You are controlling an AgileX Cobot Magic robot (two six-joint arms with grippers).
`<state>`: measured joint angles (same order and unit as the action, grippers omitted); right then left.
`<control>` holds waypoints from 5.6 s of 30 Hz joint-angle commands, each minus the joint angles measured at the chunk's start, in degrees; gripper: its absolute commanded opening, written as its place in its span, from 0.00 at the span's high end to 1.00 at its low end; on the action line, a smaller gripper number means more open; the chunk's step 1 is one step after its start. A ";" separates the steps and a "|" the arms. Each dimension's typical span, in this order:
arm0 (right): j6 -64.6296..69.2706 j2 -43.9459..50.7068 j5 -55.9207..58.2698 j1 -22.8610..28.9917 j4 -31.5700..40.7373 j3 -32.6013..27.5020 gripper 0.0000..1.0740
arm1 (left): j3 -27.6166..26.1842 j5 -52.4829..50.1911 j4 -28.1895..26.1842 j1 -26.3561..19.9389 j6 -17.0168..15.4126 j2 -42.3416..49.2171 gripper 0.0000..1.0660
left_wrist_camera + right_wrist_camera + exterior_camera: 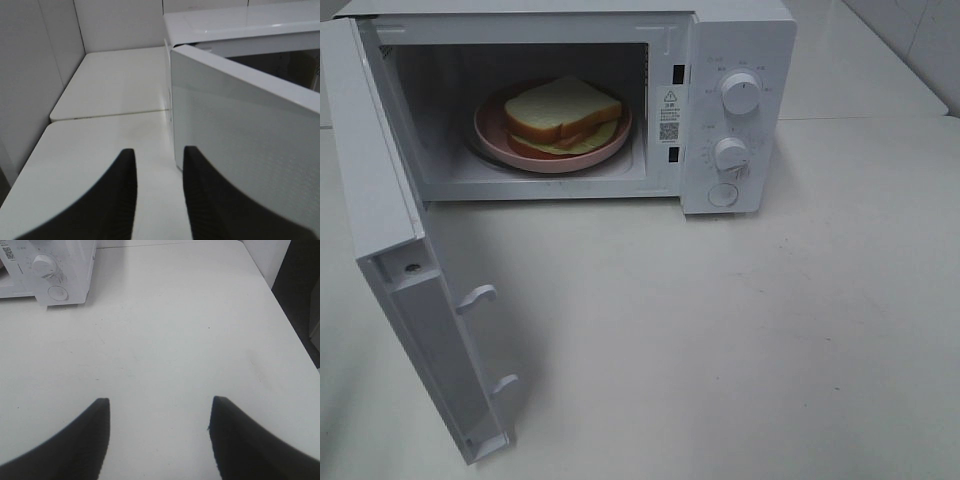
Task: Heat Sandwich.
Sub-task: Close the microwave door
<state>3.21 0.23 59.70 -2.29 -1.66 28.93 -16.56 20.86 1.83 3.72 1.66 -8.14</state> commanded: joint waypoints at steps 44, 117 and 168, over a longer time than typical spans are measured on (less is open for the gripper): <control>-0.29 1.55 -0.23 -0.17 -0.34 -0.11 0.47 | 4.58 -52.48 3.44 9.40 -5.50 -54.89 1.00; -0.17 1.55 -0.23 -0.17 -0.34 -0.11 0.49 | -37.64 -76.15 -65.89 48.30 45.26 -102.33 1.00; -0.17 1.55 -0.23 -0.17 -0.34 -0.11 0.49 | -55.81 -76.20 -69.21 45.89 40.97 -114.76 1.00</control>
<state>3.15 0.23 59.70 -2.29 -1.60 28.93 -71.28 -54.37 -69.44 51.97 42.74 -122.73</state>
